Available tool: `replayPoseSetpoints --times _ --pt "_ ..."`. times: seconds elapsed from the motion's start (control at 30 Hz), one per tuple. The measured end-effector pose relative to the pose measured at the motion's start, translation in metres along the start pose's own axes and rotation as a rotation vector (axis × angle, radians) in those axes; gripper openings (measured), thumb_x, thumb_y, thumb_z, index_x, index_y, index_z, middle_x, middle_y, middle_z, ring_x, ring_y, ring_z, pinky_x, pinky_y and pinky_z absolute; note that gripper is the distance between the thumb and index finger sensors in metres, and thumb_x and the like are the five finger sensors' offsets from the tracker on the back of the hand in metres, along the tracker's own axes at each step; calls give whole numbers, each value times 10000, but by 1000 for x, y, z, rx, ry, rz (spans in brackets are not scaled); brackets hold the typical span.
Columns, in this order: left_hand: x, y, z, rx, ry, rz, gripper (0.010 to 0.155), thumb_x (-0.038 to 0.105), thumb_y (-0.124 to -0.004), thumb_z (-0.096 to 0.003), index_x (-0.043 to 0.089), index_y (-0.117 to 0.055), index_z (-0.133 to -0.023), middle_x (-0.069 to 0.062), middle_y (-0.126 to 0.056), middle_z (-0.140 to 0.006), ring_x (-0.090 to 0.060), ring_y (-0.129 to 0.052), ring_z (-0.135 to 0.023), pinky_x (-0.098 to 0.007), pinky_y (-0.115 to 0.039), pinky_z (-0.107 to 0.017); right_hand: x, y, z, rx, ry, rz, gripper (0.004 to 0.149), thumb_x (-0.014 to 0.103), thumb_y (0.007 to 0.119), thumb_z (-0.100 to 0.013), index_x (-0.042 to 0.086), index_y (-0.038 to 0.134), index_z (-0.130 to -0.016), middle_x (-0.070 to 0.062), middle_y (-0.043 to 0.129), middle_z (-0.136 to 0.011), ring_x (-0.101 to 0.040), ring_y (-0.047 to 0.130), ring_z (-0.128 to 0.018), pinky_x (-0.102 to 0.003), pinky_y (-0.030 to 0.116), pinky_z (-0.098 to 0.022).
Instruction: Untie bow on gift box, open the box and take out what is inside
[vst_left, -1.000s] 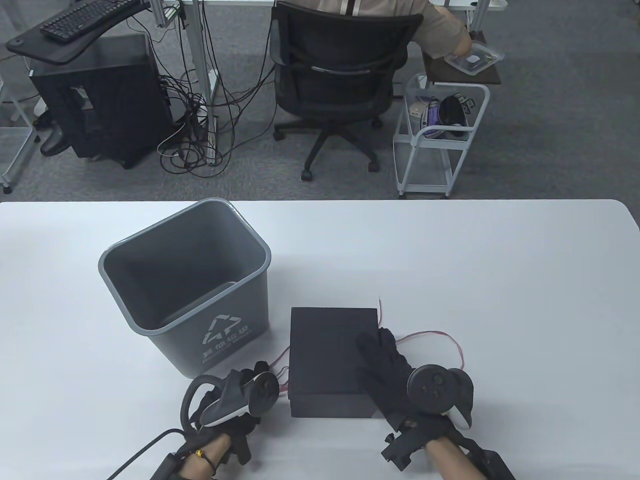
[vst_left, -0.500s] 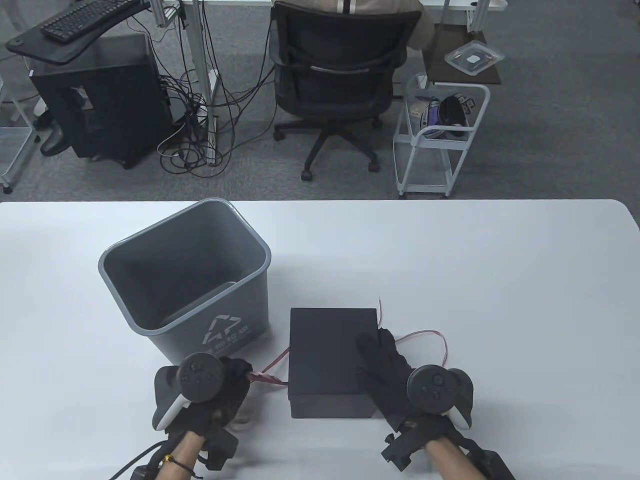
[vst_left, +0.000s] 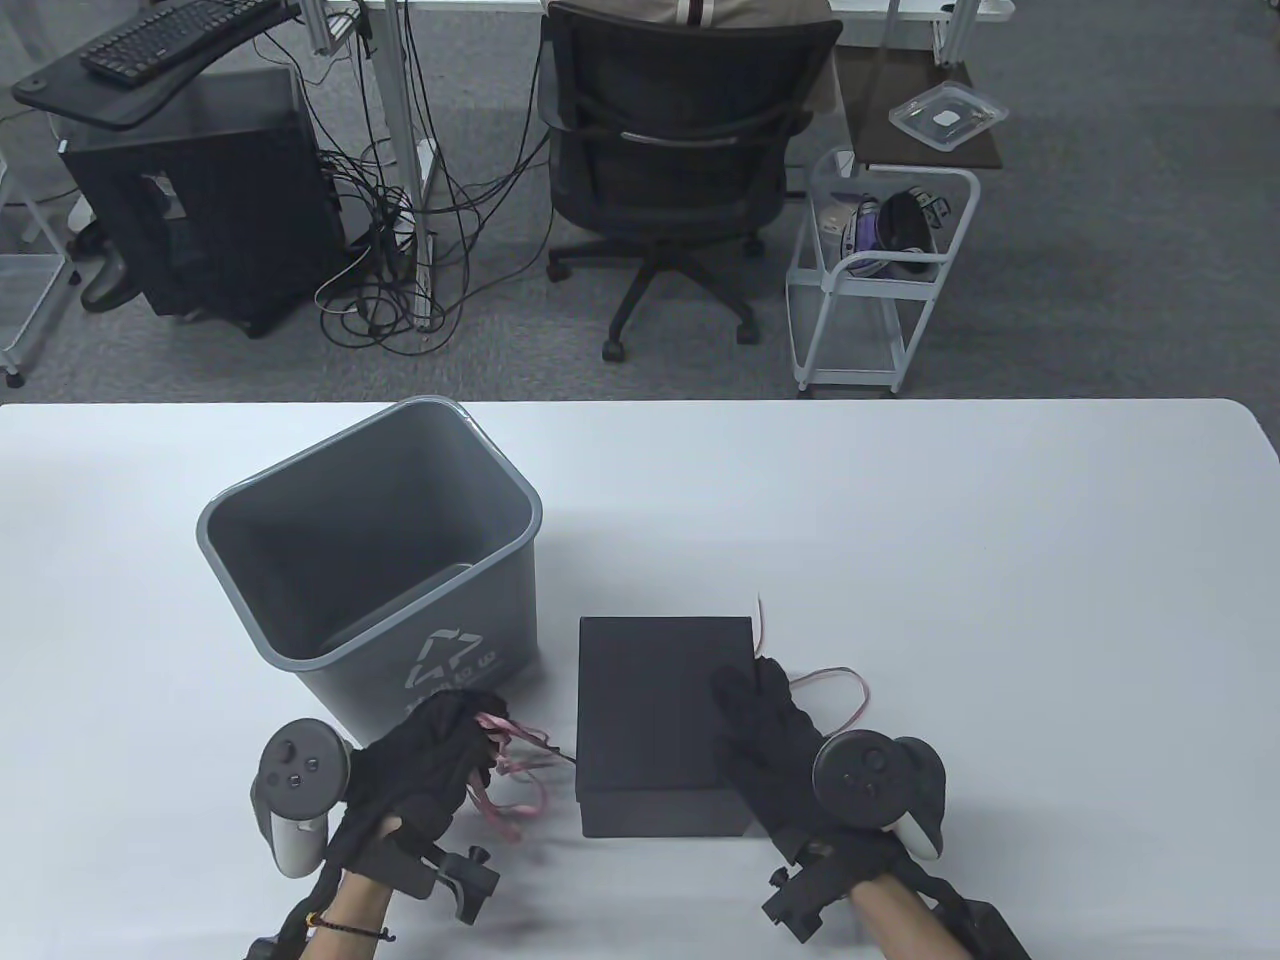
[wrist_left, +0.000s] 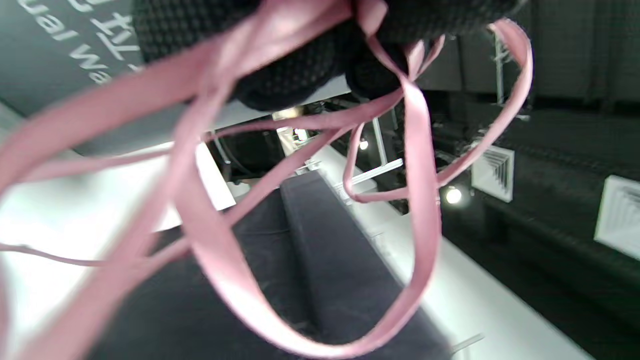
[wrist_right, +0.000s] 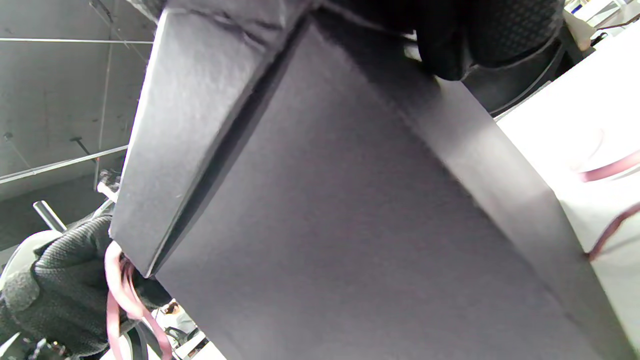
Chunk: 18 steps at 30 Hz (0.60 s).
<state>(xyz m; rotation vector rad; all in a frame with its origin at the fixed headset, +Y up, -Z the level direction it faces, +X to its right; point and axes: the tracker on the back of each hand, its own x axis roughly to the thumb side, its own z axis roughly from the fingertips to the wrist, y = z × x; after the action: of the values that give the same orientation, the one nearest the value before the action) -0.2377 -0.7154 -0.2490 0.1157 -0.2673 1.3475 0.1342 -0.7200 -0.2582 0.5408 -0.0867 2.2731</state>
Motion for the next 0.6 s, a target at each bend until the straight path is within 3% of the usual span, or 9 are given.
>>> replayPoseSetpoints --times 0.3,0.5,0.6 --pt "2 10 1 35 -62 392 370 300 -655 -513 225 -835 -828 22 -861 -786 -205 -988 -540 -324 -924 -351 0 0 0 4 -2 3 625 533 628 -573 223 510 -1102 -402 399 -1069 -549 681 -894 -580 671 -615" --pt "19 29 7 144 -297 733 370 305 -650 -516 224 -828 -830 27 -859 -786 -206 -986 -540 -329 -925 -358 1 1 0 8 -3 2 624 532 627 -574 223 507 -1103 -402 401 -1069 -546 683 -894 -580 672 -615" --pt "24 35 9 193 -327 646 370 289 -654 -516 206 -830 -830 3 -855 -785 -240 -974 -546 -367 -910 -362 1 1 -1 12 -3 0 623 531 627 -573 225 507 -1102 -401 398 -1070 -548 680 -895 -580 670 -617"
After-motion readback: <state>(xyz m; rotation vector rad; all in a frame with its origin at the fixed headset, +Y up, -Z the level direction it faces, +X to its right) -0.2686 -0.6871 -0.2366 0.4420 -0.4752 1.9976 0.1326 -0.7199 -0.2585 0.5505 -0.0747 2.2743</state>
